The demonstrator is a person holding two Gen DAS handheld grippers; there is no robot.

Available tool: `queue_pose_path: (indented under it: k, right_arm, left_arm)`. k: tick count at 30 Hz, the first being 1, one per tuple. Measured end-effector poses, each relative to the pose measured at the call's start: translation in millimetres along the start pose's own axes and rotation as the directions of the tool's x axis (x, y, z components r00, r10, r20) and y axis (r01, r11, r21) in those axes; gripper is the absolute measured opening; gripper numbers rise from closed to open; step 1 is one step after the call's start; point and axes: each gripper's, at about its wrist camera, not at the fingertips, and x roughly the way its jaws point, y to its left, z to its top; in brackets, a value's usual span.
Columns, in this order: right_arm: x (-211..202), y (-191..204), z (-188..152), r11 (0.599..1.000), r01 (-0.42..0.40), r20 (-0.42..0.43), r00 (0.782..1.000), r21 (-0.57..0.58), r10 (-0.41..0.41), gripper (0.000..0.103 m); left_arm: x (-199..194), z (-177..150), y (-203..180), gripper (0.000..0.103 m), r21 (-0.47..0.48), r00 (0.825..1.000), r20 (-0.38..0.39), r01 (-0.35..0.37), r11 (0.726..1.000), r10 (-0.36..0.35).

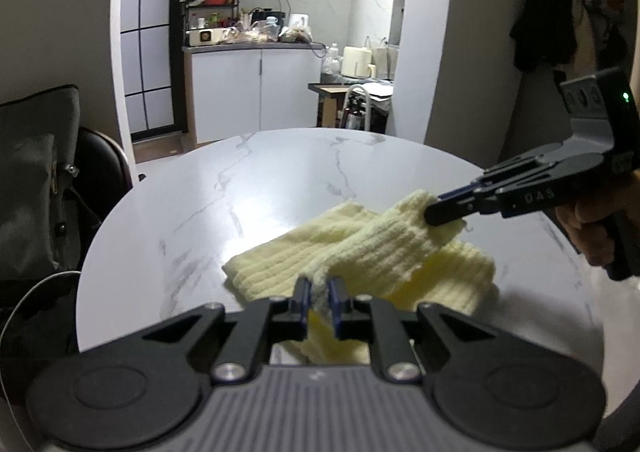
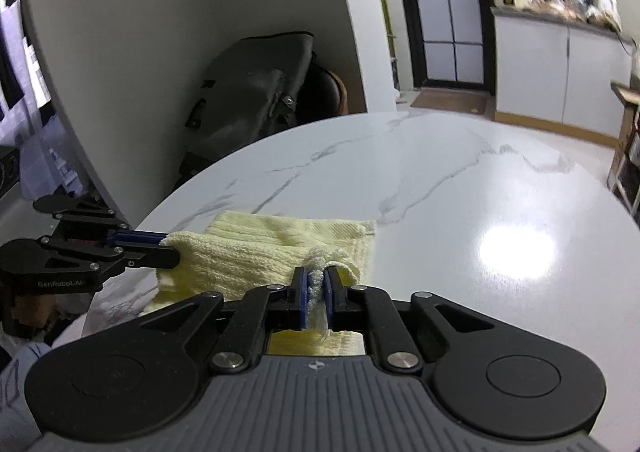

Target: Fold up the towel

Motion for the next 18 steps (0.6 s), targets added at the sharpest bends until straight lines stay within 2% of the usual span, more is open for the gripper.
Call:
queue_pose_path:
  k: [4,6,8,10,18]
  right_arm:
    - [2,-7,1,0.999,-0.025,0.005,1.0,0.029,0.024,0.014]
    - [2,-11,2,0.998,-0.041,0.014,0.999,0.055,0.04,0.03]
    - [3,-17,5,0.993,-0.08,0.034,0.996,0.092,0.077,0.036]
    - [5,-19,7,0.99,-0.095,0.038,0.995,0.104,0.091,0.036]
    - [6,-20,9,0.991,-0.111,0.039,0.993,0.074,0.108,0.036]
  left_arm:
    - [6,2,4,0.023,-0.004,1.0,-0.007,-0.02,1.0,0.02]
    - [8,2,6,0.024,-0.01,1.0,-0.009,-0.026,1.0,0.026]
    - [9,5,7,0.027,-0.01,0.999,-0.008,-0.031,0.999,0.031]
    - [10,6,8,0.032,-0.01,0.999,-0.009,-0.037,0.999,0.037]
    - [14,11,9,0.033,-0.006,0.998,-0.011,-0.061,0.998,0.061]
